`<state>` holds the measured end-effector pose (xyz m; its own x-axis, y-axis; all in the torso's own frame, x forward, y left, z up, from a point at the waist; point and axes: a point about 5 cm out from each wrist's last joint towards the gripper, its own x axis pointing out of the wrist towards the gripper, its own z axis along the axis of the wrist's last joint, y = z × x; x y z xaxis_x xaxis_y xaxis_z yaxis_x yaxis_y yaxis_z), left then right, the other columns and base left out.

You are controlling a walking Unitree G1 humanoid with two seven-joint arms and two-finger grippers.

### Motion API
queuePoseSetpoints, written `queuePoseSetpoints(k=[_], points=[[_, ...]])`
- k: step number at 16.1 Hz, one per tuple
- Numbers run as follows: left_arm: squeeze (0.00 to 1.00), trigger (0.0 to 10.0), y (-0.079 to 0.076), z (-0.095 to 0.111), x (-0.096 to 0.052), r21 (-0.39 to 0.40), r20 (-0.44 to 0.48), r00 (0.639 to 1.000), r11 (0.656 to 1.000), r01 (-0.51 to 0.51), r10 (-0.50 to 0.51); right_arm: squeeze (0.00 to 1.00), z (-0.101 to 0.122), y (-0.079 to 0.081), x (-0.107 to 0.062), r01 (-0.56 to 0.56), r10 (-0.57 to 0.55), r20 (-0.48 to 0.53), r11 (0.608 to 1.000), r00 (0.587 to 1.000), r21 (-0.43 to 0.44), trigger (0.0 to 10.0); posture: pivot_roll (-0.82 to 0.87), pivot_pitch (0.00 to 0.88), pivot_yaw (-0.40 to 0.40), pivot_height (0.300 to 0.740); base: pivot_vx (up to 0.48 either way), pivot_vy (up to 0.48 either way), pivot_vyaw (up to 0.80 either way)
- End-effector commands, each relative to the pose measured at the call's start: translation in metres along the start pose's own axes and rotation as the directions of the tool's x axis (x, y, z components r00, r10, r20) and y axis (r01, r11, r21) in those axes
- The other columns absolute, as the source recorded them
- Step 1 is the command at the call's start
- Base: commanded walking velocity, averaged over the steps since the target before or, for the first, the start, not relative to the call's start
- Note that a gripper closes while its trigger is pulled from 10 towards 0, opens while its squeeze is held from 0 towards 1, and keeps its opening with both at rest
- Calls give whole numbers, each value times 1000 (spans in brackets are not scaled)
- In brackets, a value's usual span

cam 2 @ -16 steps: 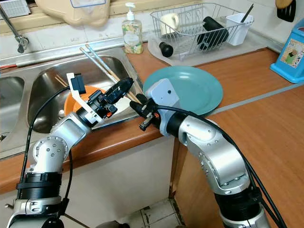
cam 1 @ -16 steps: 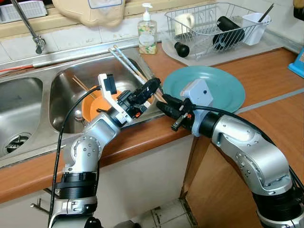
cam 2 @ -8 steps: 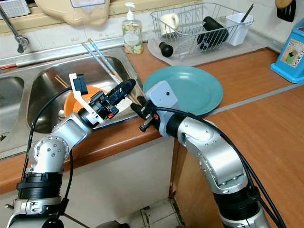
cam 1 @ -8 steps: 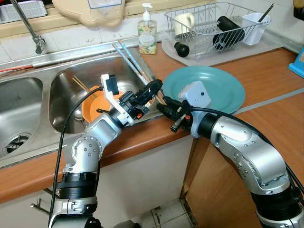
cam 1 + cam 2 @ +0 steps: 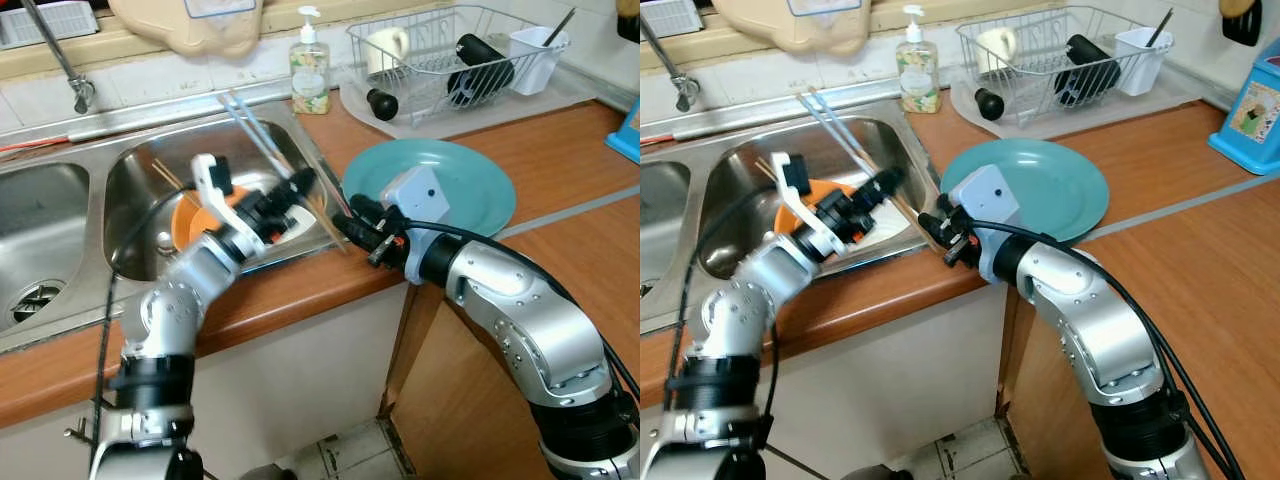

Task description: Kitchen organization

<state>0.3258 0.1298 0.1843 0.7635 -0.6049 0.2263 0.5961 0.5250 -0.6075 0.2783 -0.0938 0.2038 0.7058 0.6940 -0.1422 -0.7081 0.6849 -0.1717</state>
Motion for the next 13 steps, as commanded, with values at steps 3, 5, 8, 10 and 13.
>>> queuePoseSetpoints(k=[3,5,8,10,13], points=[[0,0,33,29,-4,40,70,959,960,-278,275,0,4,-2,0,-5,6,9,999,1000,-37,10000,-136,0,121,740,0,0,0],[0,0,51,36,-6,12,75,906,909,-418,416,0,5,0,1,-14,15,11,999,1000,-37,10000,-132,0,119,740,0,0,0],[0,0,77,38,-6,-7,55,790,791,-611,611,0,4,3,3,-36,36,6,998,999,-42,10000,-130,0,113,740,0,0,0],[0,0,88,36,-7,19,34,708,707,-706,706,0,4,4,4,-44,44,5,998,999,-44,10000,-132,0,117,740,0,0,0],[1000,10000,96,32,-5,25,-2,651,651,-759,759,0,5,6,4,-44,45,9,998,999,-42,10000,-133,0,122,740,0,0,0]])
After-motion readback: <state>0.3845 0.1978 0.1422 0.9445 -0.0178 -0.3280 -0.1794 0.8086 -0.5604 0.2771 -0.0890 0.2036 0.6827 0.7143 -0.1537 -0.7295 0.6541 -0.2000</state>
